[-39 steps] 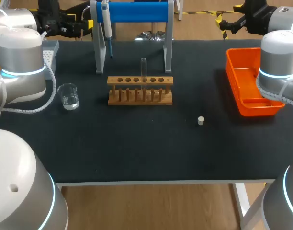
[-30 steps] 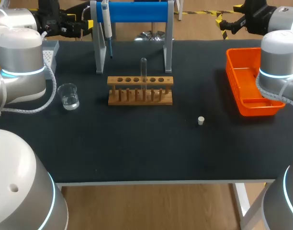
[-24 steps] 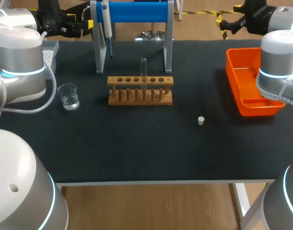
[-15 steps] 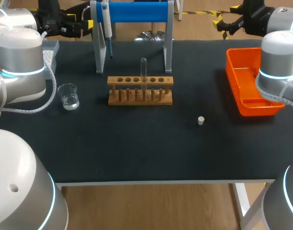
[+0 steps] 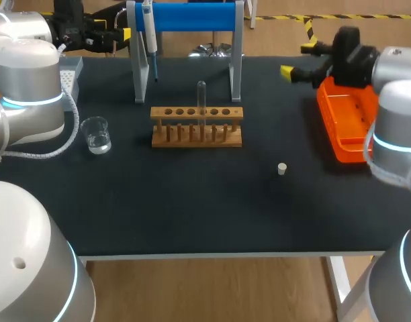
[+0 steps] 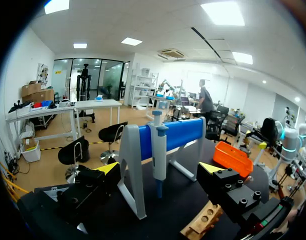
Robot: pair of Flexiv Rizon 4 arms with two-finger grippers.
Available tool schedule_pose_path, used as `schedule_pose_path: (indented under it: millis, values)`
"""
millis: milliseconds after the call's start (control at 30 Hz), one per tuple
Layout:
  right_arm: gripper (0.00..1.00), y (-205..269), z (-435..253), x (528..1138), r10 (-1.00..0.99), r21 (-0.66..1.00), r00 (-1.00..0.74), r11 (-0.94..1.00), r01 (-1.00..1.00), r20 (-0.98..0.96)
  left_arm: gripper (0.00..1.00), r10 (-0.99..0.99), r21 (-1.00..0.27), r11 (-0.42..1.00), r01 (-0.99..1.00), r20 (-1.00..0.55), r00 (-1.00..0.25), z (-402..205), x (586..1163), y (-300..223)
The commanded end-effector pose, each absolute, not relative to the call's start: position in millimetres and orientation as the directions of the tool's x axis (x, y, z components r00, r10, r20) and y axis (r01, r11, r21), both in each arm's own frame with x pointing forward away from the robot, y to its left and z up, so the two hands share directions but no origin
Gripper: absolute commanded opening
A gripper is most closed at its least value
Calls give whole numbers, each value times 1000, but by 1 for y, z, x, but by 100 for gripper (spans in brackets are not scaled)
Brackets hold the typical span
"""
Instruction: Invert the test tube, pick up the pipette, mount the tip to pipette, aspirate from beaker and dispense into the tube, eject the tip, return the pipette, and cap with the stopper.
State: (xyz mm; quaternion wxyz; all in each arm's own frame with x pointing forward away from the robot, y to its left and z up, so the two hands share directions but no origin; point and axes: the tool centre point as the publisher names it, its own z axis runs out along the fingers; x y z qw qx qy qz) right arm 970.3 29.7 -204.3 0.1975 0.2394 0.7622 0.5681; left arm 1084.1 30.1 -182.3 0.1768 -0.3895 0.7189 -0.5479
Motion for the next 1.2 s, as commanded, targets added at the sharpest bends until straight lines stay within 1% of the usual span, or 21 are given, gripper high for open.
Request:
schedule_pose_path:
  millis: [33,233,467,1067,1200]
  values:
    - [100,36,-220,932,585,978,-811,176,111,-13,100,-754,-926,96,-366,173,-634,-182,1084,30]
    - [100,63,-247,896,529,971,-846,231,63,-71,100,-754,-926,96,-366,173,-634,-182,1084,30]
    - [100,78,-259,878,491,963,-866,266,44,-96,100,-754,-926,96,-366,173,-634,-182,1084,30]
    - [100,78,-260,878,492,962,-865,270,45,-97,100,-754,-926,96,-366,173,-634,-182,1084,30]
    - [100,78,-260,878,492,962,-865,270,45,-97,100,-738,-943,102,-316,141,-659,-186,1048,18]
